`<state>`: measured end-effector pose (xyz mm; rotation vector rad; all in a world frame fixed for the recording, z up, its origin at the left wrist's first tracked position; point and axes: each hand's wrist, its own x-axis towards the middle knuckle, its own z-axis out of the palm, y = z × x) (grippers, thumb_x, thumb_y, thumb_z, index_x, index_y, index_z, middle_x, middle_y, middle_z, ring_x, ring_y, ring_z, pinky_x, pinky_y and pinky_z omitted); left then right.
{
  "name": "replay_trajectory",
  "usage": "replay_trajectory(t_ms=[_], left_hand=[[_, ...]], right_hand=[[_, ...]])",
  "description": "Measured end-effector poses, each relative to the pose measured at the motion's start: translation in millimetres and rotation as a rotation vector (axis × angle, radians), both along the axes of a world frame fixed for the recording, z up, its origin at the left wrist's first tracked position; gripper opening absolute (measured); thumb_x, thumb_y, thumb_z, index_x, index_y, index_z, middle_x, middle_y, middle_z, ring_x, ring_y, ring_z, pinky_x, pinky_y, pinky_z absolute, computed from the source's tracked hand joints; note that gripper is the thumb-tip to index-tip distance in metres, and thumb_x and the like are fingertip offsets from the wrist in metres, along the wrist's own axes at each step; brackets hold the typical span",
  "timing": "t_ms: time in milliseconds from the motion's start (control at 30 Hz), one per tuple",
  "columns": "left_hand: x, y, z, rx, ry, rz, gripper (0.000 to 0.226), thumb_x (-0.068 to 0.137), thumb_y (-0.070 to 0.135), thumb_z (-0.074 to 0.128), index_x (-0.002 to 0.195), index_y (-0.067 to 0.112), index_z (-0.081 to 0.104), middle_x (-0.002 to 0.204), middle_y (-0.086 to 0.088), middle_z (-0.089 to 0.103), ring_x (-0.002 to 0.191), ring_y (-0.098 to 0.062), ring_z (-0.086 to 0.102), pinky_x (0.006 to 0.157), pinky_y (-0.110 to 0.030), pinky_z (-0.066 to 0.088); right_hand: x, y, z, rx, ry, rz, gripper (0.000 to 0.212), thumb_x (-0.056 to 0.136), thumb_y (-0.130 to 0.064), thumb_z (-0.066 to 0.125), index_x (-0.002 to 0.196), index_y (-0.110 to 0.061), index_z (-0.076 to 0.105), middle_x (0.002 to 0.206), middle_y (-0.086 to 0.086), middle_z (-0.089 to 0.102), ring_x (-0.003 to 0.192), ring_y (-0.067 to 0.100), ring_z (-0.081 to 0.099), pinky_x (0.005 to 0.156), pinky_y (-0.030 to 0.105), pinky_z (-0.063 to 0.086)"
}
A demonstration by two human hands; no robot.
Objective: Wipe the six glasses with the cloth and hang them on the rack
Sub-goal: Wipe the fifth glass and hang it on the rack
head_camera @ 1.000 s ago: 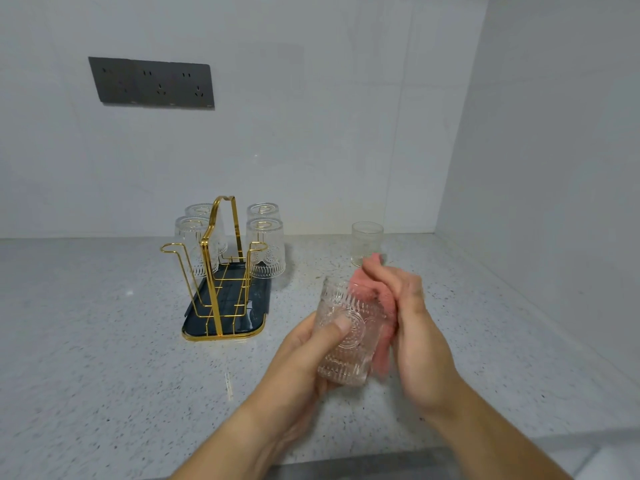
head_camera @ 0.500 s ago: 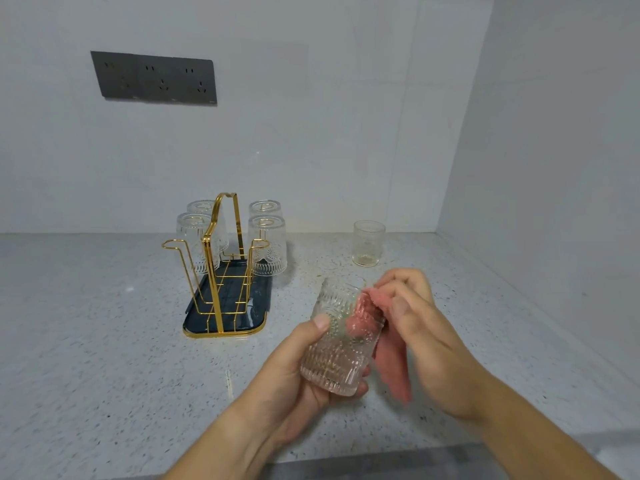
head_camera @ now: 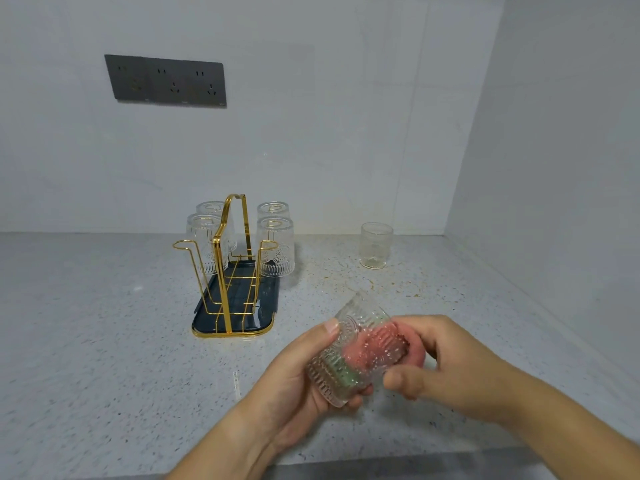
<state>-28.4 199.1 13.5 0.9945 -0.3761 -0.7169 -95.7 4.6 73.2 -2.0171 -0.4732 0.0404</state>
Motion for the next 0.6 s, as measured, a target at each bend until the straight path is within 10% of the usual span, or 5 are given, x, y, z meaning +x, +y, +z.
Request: replay_trajectory(t_ms=[333,500,600], left_hand=[[1,-4,-9,0.085,0.022,-0.133,0.104,0.06,0.049,0.097,0.137,-0.006,0.052,0.1,-0.023,0.071,0.063,-0.032,0.068,0.047,-0.031,0.054],[4,-8,-4,0.127,-0.007,-0.034,0.124,0.056,0.057,0.096,0.143,-0.01,0.04,0.098,-0.027,0.071,0.059,-0.032,0.067,0.046,-0.031,0.054],[8,-8,-4,0.133,-0.019,0.001,0.124,0.058,0.06,0.095,0.144,-0.01,0.039,0.107,-0.03,0.07,0.071,-0.034,0.067,0.061,-0.037,0.056]], right_hand=[[1,-2,25,-0.275,0.34,0.318,0.042,0.09,-0.013,0.077,0.131,-0.012,0.066,0.133,0.005,0.07,0.127,0.024,0.064,0.115,0.045,0.043],[2,2,21,-0.168,0.357,0.164,0.013,0.09,-0.018,0.075,0.101,-0.012,0.074,0.082,-0.016,0.074,0.076,-0.003,0.068,0.074,0.01,0.048],[3,12,16,-0.108,0.303,-0.05,0.032,0.094,-0.04,0.055,0.074,-0.017,0.065,0.045,-0.02,0.051,0.041,-0.004,0.046,0.047,0.007,0.035]])
